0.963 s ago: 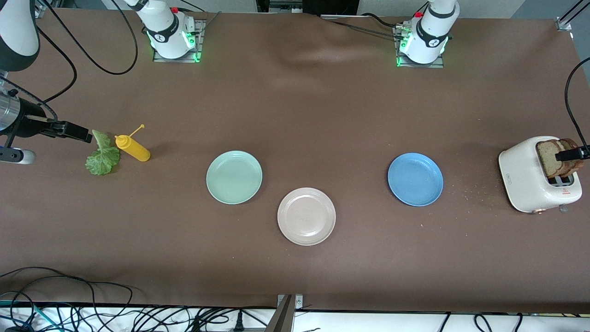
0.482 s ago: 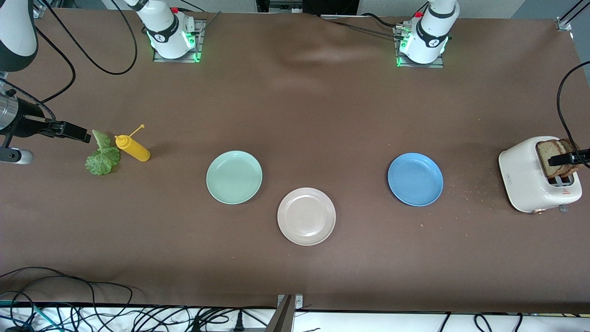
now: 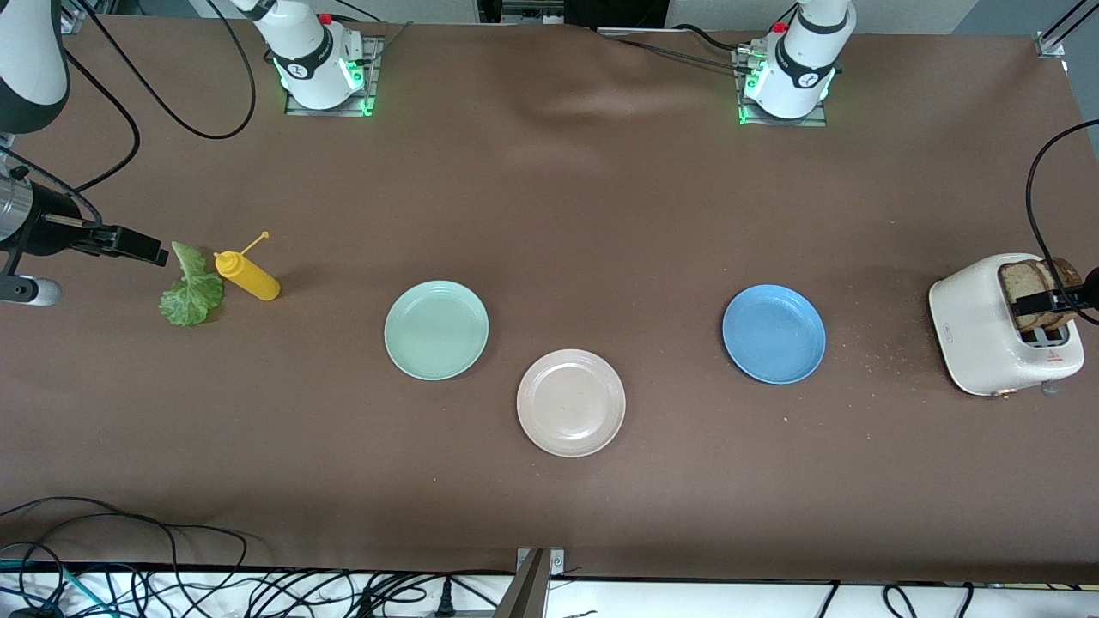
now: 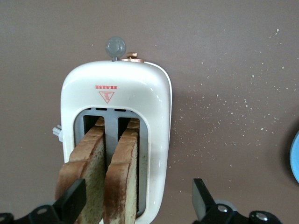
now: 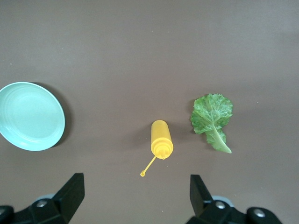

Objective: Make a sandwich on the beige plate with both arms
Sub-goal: 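Lower the left gripper over the toaster onto a bread slice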

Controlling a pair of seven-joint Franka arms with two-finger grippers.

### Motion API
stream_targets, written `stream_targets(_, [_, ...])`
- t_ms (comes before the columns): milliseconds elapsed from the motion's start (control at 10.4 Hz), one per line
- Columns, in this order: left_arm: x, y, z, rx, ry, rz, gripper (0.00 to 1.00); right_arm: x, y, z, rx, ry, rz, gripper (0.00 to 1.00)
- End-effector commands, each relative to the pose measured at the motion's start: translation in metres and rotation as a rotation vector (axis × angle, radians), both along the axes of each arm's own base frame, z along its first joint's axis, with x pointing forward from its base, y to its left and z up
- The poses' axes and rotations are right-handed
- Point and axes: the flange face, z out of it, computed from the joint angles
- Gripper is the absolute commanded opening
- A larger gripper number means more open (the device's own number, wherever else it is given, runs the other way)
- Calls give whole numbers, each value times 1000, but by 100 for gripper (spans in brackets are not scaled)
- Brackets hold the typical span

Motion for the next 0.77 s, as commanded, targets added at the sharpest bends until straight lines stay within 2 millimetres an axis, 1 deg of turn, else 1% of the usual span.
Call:
stream_targets(0, [-8, -7, -6, 7, -15, -3, 100, 2, -3, 5, 11, -5, 3, 100])
stream_targets(96, [-9, -8, -8, -7, -17, 15, 98, 2, -2, 5, 12, -5, 3, 100])
stream_targets(193, [-11, -9, -10, -18, -14, 22, 93, 2, -2, 5, 12, -5, 3, 100])
stream_targets(289, [-14, -10, -10, -18, -14, 22, 80, 2, -2, 5, 12, -5, 3, 100])
stream_targets(482, [-27, -9, -1, 2, -6, 15, 39, 3, -1, 4, 15, -5, 2, 100])
stream_targets(578, [-35, -9, -1, 2, 0, 15, 23, 3, -1, 1, 16, 0, 2, 100])
stream_targets(674, [-40, -8, -1, 0, 5, 15, 4, 4, 0, 0, 16, 1, 4, 100])
